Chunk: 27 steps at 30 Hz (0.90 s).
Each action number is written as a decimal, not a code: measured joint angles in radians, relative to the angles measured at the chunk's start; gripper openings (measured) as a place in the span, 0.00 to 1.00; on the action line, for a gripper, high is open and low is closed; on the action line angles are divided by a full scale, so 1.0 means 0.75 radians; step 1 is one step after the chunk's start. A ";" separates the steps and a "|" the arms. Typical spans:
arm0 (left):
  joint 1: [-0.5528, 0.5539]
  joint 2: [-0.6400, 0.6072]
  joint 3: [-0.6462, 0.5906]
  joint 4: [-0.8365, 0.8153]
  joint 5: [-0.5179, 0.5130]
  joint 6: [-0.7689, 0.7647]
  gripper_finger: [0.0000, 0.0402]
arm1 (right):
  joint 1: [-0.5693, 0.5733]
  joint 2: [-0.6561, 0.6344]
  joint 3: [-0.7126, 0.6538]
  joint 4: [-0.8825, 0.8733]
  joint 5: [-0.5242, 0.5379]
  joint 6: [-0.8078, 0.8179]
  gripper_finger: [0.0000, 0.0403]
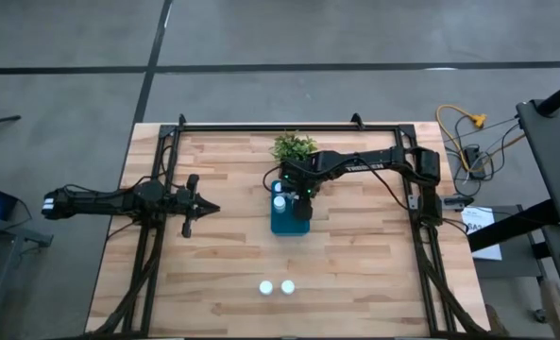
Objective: Pick and place pill bottles into a basket
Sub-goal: Put the white pill bottle into the blue bin
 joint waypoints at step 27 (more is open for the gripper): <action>0.000 0.000 0.000 0.000 0.001 -0.005 0.03 | 0.001 0.000 0.000 0.012 0.062 -0.037 0.58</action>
